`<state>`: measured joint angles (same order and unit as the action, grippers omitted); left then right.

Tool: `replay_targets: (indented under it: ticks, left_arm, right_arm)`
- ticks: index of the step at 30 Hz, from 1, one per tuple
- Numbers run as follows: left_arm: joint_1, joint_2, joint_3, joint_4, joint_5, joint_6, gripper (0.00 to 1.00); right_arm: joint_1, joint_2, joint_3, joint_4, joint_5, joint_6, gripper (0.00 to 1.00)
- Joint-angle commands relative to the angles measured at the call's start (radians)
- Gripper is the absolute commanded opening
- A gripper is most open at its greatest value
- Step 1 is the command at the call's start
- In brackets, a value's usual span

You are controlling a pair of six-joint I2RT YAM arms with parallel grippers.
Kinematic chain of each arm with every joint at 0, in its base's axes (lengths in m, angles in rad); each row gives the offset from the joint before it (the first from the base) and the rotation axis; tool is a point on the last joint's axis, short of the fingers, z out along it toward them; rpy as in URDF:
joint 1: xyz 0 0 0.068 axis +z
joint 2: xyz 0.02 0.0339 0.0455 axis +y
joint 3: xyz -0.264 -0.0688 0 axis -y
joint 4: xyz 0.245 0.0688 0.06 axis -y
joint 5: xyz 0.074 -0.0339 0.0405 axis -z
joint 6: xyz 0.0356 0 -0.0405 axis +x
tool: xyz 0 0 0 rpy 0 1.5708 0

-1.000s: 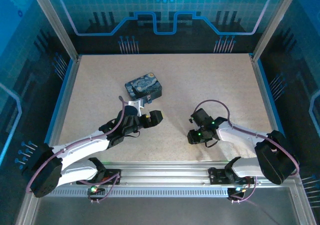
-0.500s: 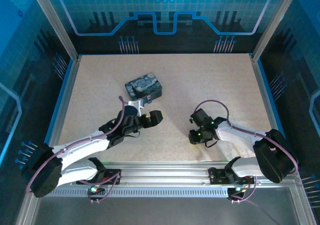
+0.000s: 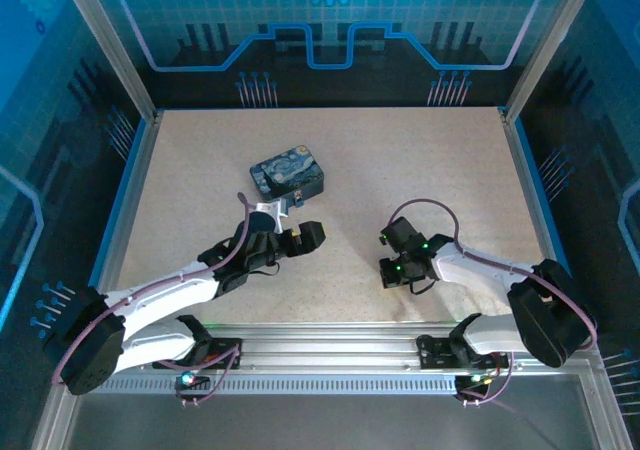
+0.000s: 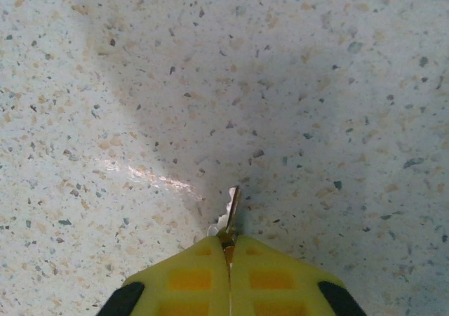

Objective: Unlock the padlock with the key

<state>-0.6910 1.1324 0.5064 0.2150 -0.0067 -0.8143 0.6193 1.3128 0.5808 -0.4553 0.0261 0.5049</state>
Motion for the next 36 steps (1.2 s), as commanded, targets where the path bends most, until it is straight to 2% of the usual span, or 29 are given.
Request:
replay_targets:
  ticks: [1,12,19,28,36]
  left_arm:
    - [-0.008,-0.013,-0.010,0.002,-0.018,-0.007,0.99]
    - [-0.005,-0.037,-0.013,0.001,-0.009,-0.038,0.99]
    - [-0.001,-0.044,-0.004,0.000,0.035,-0.071,0.99]
    - [0.040,-0.019,-0.005,0.123,0.198,-0.159,0.97]
    - [0.040,0.059,0.055,0.180,0.354,-0.110,0.82]
  right_arm:
    - [0.023,-0.002,-0.035,0.010,-0.026,0.007,0.02]
    - [0.023,-0.069,-0.065,0.063,-0.055,0.018,0.00]
    - [0.023,-0.130,-0.069,0.104,-0.073,-0.015,0.00]
    - [0.023,-0.250,-0.069,0.223,-0.159,-0.103,0.00]
    - [0.026,-0.364,-0.029,0.282,-0.229,-0.258,0.00]
